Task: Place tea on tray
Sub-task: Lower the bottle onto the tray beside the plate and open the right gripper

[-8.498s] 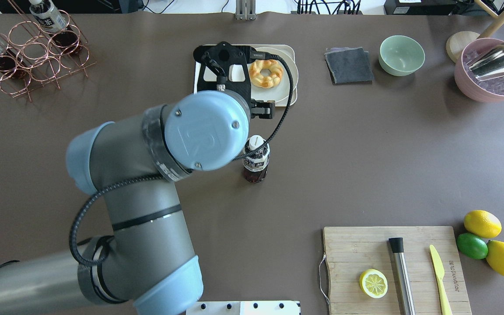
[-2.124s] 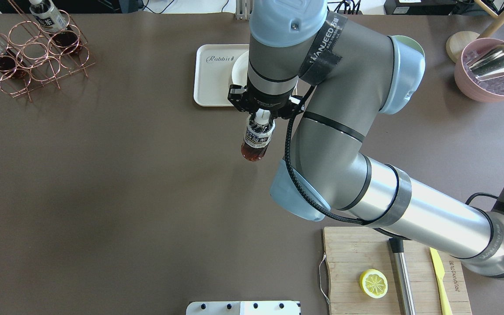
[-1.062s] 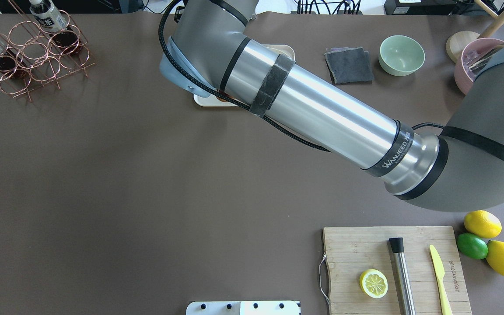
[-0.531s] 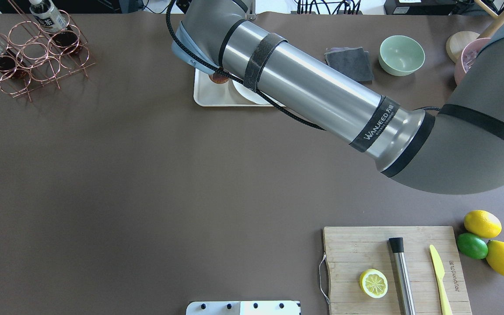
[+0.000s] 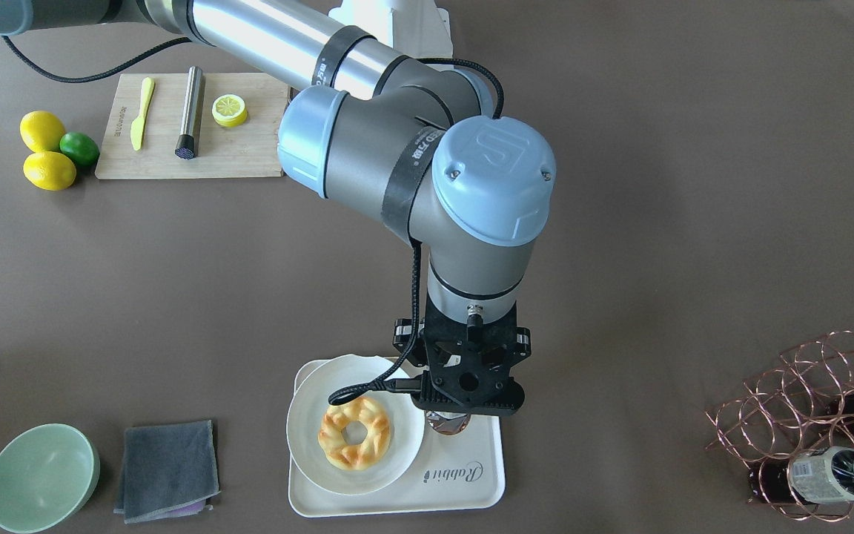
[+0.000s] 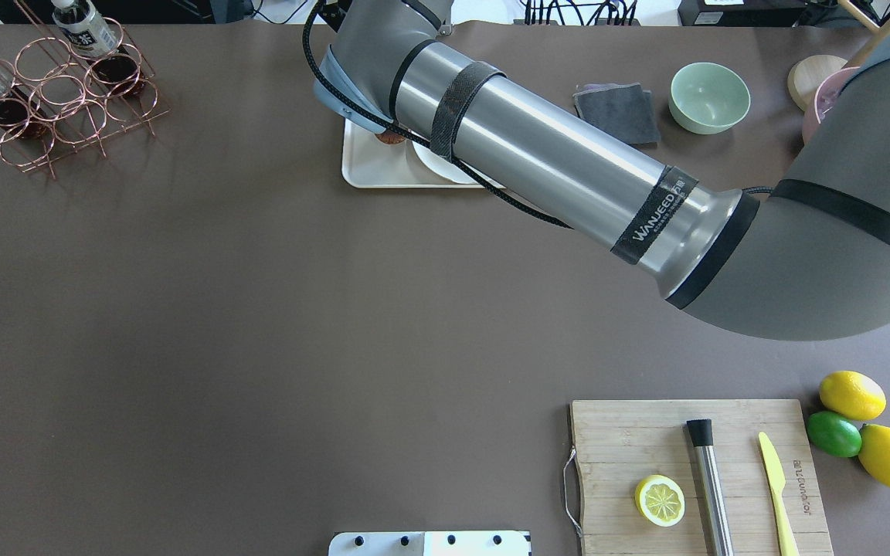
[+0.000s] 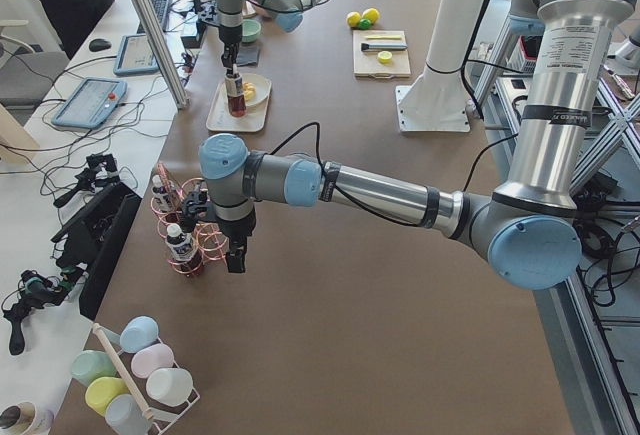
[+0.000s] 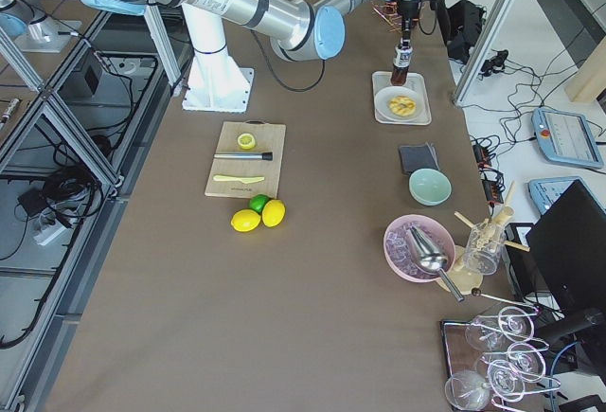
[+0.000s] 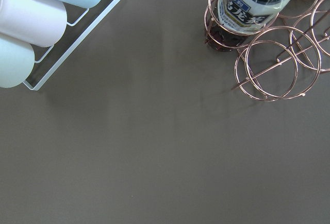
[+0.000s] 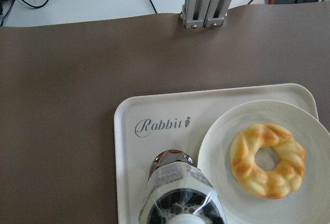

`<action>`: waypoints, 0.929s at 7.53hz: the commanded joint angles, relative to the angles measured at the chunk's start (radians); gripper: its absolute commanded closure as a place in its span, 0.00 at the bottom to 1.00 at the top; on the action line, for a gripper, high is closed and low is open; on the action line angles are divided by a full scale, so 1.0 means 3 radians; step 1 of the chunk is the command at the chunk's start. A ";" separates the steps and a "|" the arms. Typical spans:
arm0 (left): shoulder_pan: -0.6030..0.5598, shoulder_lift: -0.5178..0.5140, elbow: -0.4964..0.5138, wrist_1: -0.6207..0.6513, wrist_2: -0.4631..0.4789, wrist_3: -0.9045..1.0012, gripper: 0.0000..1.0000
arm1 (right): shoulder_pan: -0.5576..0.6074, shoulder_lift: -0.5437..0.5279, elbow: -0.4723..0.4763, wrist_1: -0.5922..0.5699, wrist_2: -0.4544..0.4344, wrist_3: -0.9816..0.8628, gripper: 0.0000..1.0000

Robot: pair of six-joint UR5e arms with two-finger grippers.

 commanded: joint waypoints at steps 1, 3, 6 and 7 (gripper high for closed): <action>0.0003 -0.0012 0.0016 0.0000 0.0005 0.0002 0.02 | -0.0025 0.0002 -0.0025 0.0097 -0.0004 -0.0010 1.00; 0.0003 -0.0012 0.0026 0.0000 0.0000 0.0002 0.02 | -0.0045 0.0007 -0.0091 0.0193 -0.0080 -0.0010 1.00; 0.0013 -0.0012 0.0026 0.0000 0.0000 0.0002 0.02 | -0.0066 0.0048 -0.0148 0.0240 -0.0116 -0.0005 1.00; 0.0013 -0.0027 0.0031 0.0000 0.0005 -0.0003 0.02 | -0.0066 0.0073 -0.0173 0.0240 -0.0116 -0.0004 1.00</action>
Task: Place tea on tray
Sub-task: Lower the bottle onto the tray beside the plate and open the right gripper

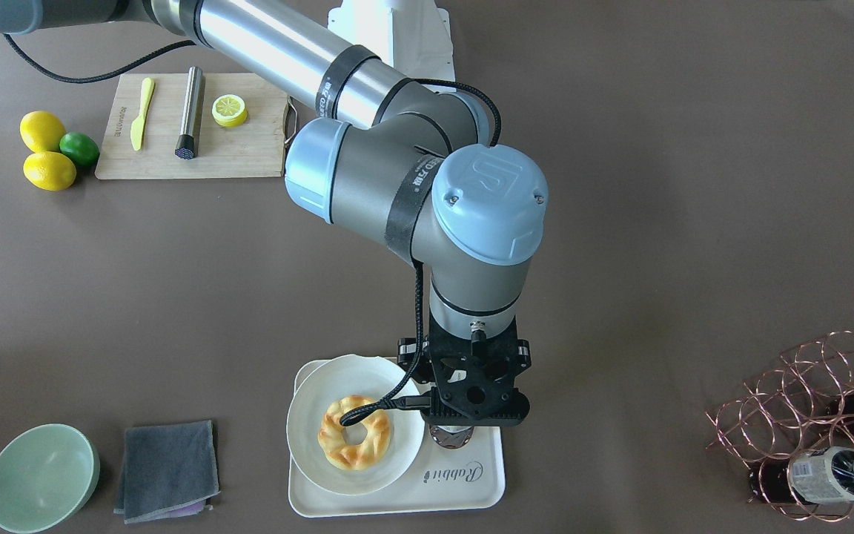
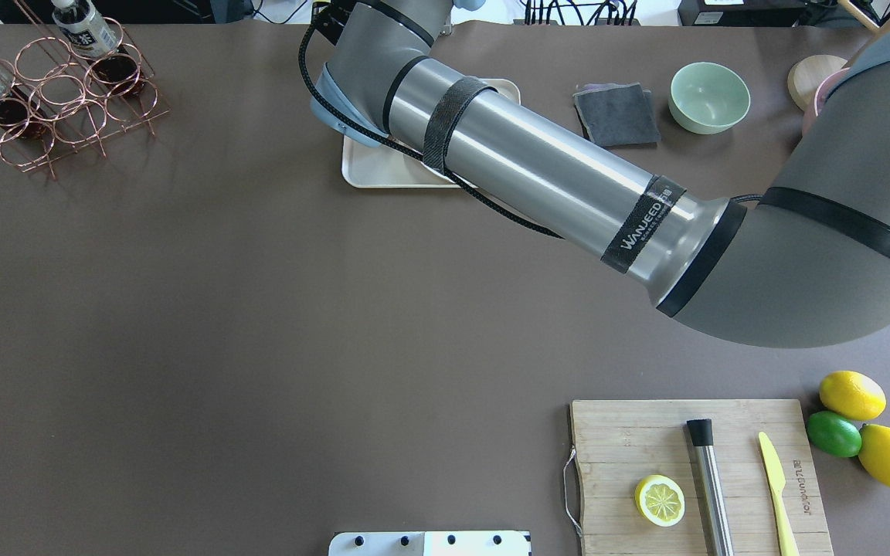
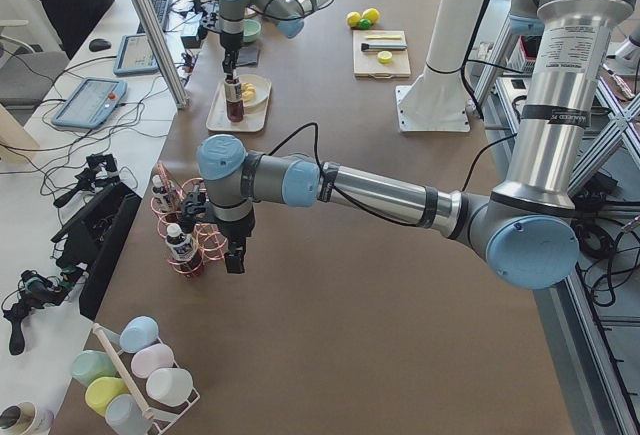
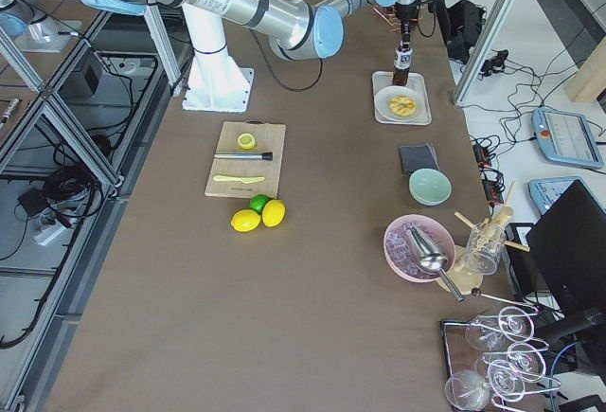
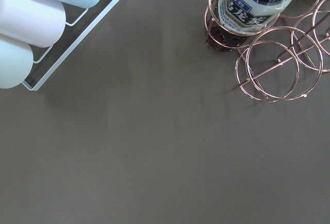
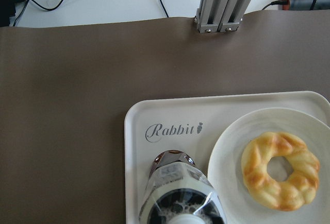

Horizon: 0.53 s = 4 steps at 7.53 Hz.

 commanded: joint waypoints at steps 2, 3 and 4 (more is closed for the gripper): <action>0.0004 -0.0075 0.0071 0.0000 0.0004 -0.0005 0.02 | -0.0003 0.0039 -0.0037 0.0004 -0.0010 -0.0002 0.03; 0.0004 -0.0116 0.0122 0.0000 0.0004 -0.0005 0.02 | -0.0013 0.0039 -0.0037 0.0009 -0.0071 0.0003 0.00; 0.0004 -0.0132 0.0133 0.0000 0.0004 -0.0005 0.02 | -0.0018 0.0039 -0.0037 0.0004 -0.0077 0.0003 0.00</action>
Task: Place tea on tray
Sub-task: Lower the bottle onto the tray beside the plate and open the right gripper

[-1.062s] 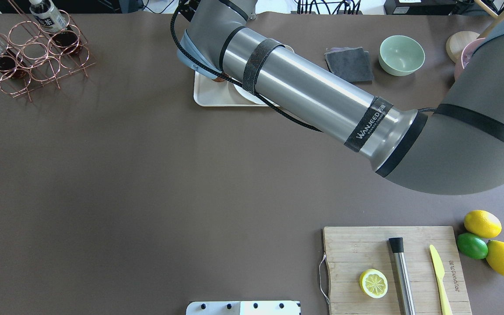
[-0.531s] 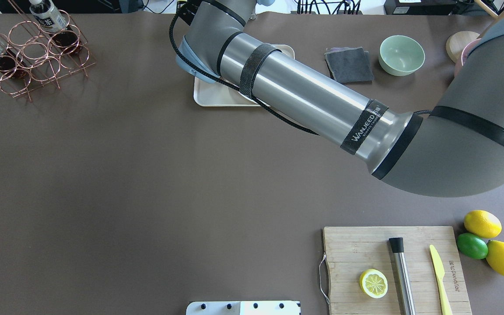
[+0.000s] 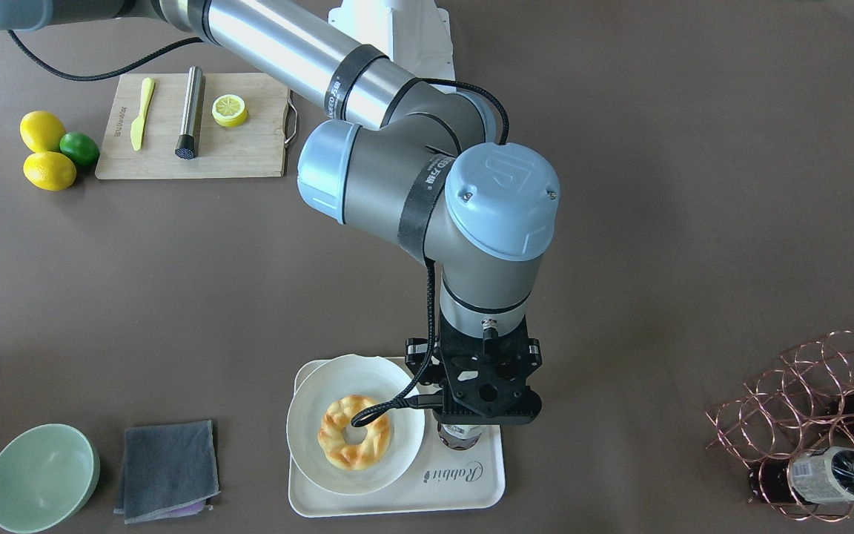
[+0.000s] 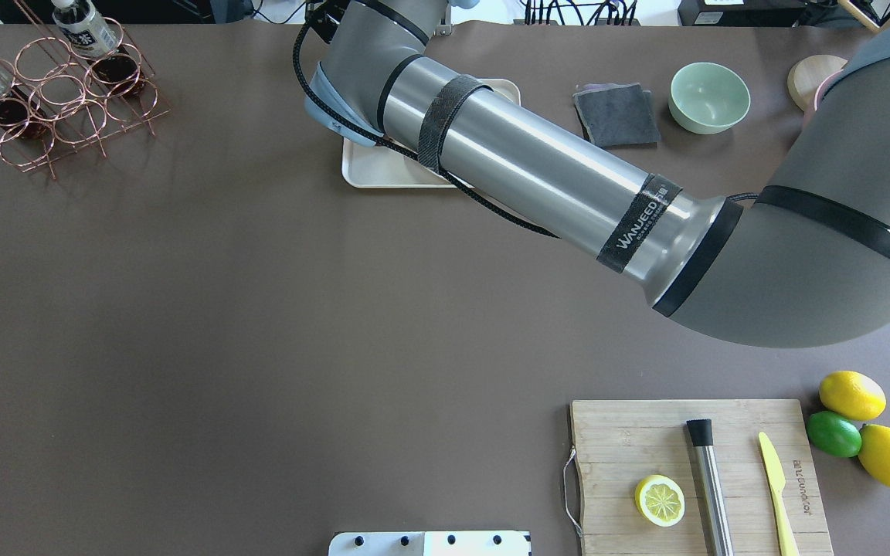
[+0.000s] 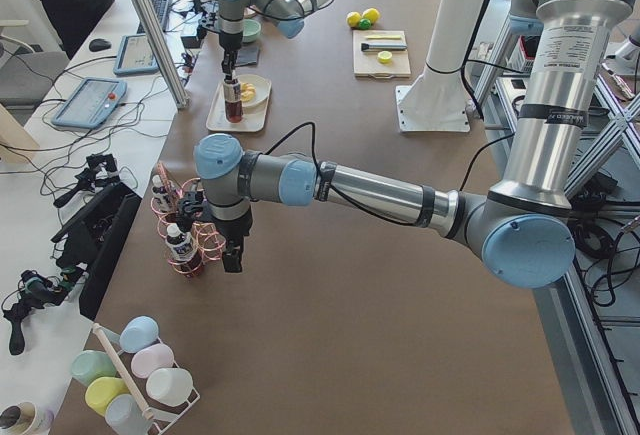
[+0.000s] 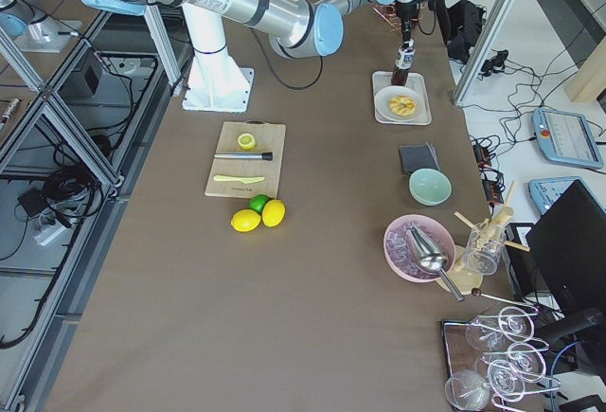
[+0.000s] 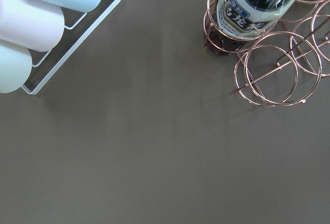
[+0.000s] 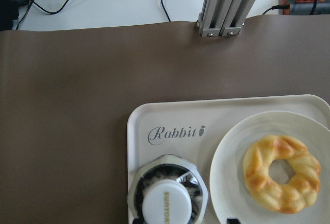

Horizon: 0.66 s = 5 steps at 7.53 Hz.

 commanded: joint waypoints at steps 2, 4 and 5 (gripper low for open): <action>0.0000 -0.0053 0.0043 0.0000 0.0000 0.0000 0.02 | -0.0005 -0.0005 -0.0002 -0.0003 -0.0038 0.0003 0.00; 0.0000 -0.0058 0.0043 0.0000 0.0000 0.0000 0.02 | 0.0045 0.0005 0.0033 -0.0018 -0.0013 0.0018 0.00; 0.0000 -0.0053 0.0033 0.0000 0.0000 0.0000 0.02 | 0.0096 0.0000 0.0277 -0.0236 0.0129 0.0018 0.00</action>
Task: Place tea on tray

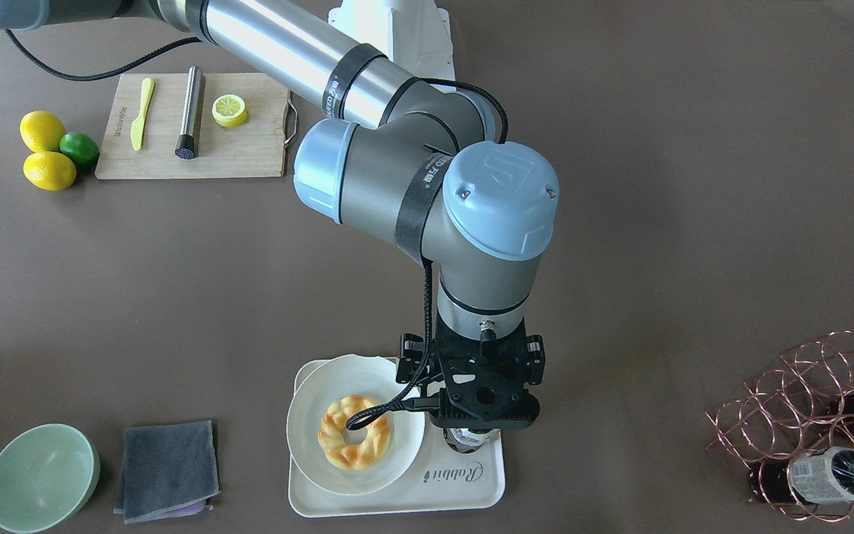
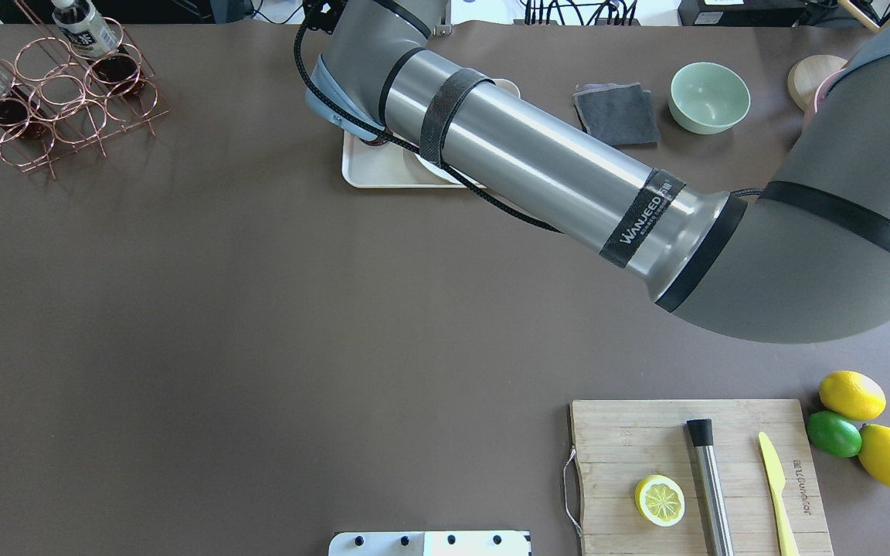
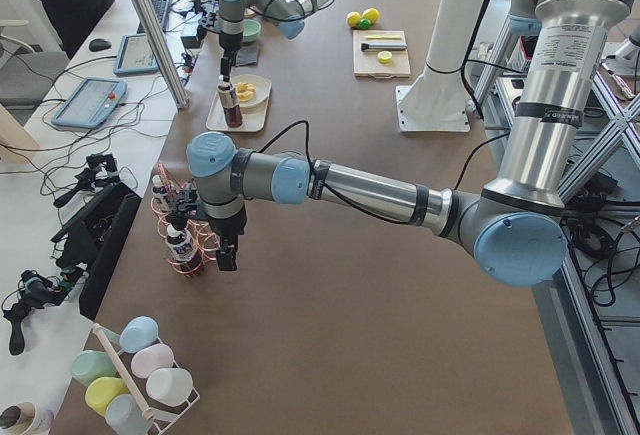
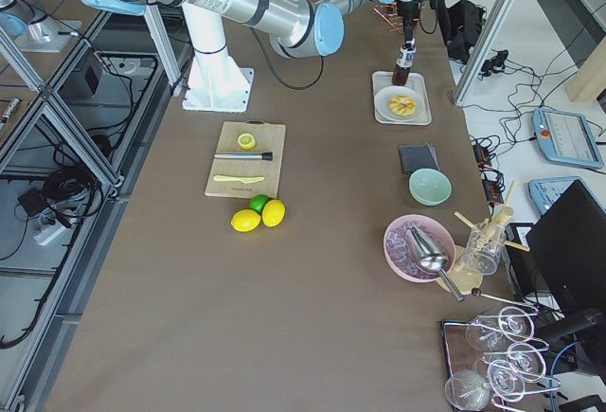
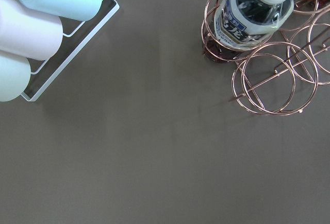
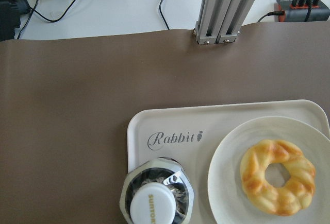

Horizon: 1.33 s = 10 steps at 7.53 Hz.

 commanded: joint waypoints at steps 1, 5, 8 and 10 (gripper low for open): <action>0.0000 0.0003 -0.0016 0.0000 -0.0005 0.0000 0.02 | 0.0132 -0.0042 0.0678 -0.0738 0.0322 -0.0013 0.00; -0.0026 0.0120 -0.0072 0.0000 -0.0010 0.0000 0.02 | 0.0498 -0.1289 0.2961 -0.2509 0.0629 -0.1073 0.00; -0.0036 0.0171 -0.0057 0.0000 -0.0010 0.0005 0.02 | 0.1082 -0.2519 0.3938 -0.2936 0.0901 -0.1943 0.00; -0.0061 0.0227 -0.0062 0.0000 -0.0031 0.0025 0.02 | 0.1490 -0.3316 0.4236 -0.2911 0.0906 -0.2821 0.00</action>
